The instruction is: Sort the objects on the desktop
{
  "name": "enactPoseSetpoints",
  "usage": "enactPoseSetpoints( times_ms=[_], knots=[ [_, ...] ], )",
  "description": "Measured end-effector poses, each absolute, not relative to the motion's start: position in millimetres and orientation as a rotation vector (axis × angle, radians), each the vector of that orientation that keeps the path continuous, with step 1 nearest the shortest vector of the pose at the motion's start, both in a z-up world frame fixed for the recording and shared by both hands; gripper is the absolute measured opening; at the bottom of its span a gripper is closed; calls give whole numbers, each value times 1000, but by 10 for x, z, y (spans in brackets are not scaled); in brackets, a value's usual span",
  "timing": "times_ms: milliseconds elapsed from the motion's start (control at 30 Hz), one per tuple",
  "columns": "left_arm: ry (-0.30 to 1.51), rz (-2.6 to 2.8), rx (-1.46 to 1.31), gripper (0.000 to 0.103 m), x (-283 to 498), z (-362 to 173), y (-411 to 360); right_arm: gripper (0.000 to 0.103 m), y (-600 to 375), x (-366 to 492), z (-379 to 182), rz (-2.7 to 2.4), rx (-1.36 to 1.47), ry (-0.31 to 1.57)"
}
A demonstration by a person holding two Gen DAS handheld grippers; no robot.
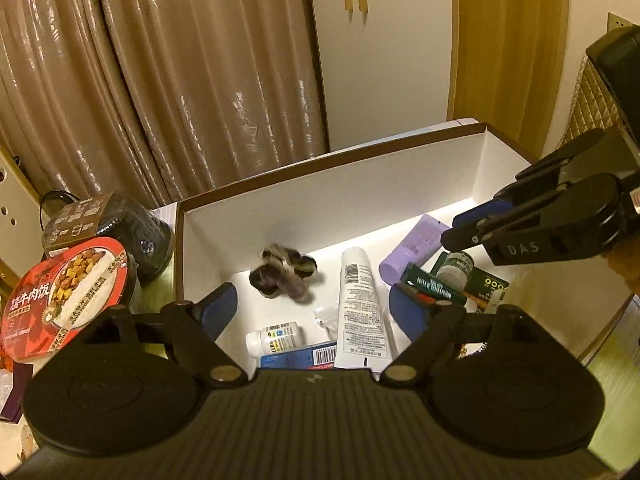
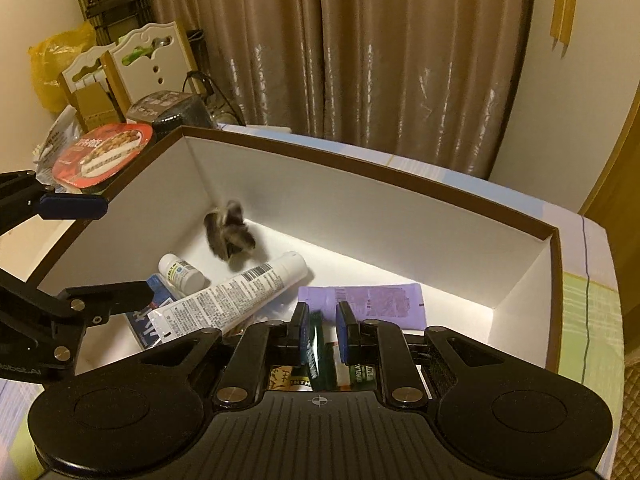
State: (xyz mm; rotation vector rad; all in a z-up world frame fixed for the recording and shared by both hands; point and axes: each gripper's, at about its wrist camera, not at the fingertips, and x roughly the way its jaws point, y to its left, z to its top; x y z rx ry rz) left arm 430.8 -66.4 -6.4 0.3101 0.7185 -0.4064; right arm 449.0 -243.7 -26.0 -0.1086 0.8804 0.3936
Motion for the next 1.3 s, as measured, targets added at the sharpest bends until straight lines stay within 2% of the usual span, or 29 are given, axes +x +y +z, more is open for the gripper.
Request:
enactPoseSetpoints(
  times_ms=[267, 400, 433, 467, 500, 533, 767, 967, 1000, 1033, 1067, 1300],
  knots=[
    [712, -401, 299, 81, 4182, 76, -647, 17, -2408, 4352, -149, 355, -121, 855],
    [703, -394, 292, 91, 4092, 149, -614, 17, -2396, 4272, -94, 332, -126, 844],
    [700, -394, 291, 91, 4067, 168, -607, 20, -2393, 4252, -81, 326, -127, 841],
    [697, -393, 291, 93, 4042, 186, -600, 32, -2390, 4232, -67, 320, -129, 838],
    [695, -393, 290, 94, 4016, 204, -594, 72, -2399, 4200, -50, 310, -127, 829],
    [693, -392, 288, 96, 3990, 222, -588, 81, -2410, 4159, -26, 302, -127, 816],
    [677, -379, 271, 102, 3773, 351, -528, 81, -2483, 3920, 124, 270, -123, 774],
    [661, -361, 265, 102, 3543, 477, -482, 81, -2568, 3662, 285, 227, -110, 760],
    [658, -358, 263, 102, 3504, 498, -474, 86, -2580, 3606, 312, 221, -103, 757],
    [656, -356, 262, 102, 3466, 519, -466, 97, -2593, 3548, 338, 216, -95, 754],
    [653, -353, 261, 102, 3428, 539, -458, 100, -2609, 3483, 367, 209, -86, 745],
    [633, -338, 229, 102, 3024, 635, -370, 102, -2671, 3024, 487, 173, -19, 749]
  ],
)
